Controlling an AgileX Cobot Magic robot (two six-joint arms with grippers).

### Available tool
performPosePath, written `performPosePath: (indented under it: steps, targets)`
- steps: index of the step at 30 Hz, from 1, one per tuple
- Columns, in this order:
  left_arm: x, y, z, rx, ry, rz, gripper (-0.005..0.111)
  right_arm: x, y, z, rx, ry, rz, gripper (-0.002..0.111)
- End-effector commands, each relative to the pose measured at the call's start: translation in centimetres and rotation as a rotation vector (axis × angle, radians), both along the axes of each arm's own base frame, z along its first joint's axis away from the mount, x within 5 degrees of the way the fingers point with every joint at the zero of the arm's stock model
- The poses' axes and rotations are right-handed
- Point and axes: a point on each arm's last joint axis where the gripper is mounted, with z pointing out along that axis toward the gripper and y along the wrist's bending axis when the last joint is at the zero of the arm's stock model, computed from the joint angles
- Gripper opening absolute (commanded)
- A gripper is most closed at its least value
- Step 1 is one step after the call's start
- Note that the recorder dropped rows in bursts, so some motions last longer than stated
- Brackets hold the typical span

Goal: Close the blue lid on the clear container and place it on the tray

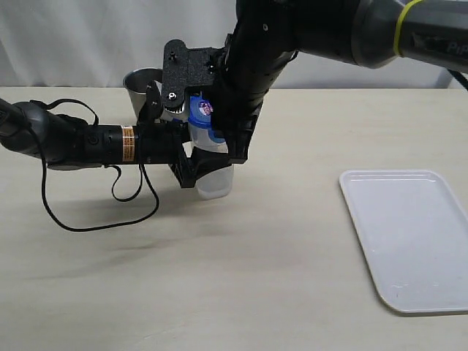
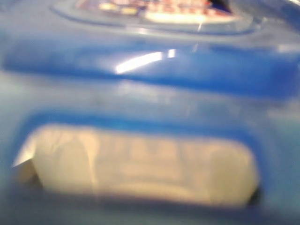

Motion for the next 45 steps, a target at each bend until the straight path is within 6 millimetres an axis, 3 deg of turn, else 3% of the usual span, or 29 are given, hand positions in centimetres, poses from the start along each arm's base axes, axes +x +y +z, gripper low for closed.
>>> performPosePath:
  steps: [1, 7, 21, 29, 45]
  targets:
    - [-1.6, -2.0, 1.8, -0.104, -0.074, -0.190, 0.000, 0.2, 0.9, -6.7, -0.041, 0.142, -0.013, 0.036]
    - [-1.7, -2.0, 1.8, -0.107, -0.058, -0.191, 0.000, 0.6, 1.2, -6.5, 0.014, 0.097, -0.049, 0.036]
    - [-1.3, -1.8, 1.2, -0.034, -0.056, -0.148, 0.000, -0.1, 0.9, -6.1, 0.008, 0.182, -0.112, 0.032]
    - [-1.4, -1.8, 1.0, -0.011, -0.069, -0.169, 0.000, -0.3, 1.0, -6.0, 0.029, 0.204, -0.136, 0.038]
    - [-1.2, -1.6, 0.7, 0.023, -0.057, -0.146, 0.000, -1.2, 0.9, -2.2, 0.130, 0.194, -0.154, 0.038]
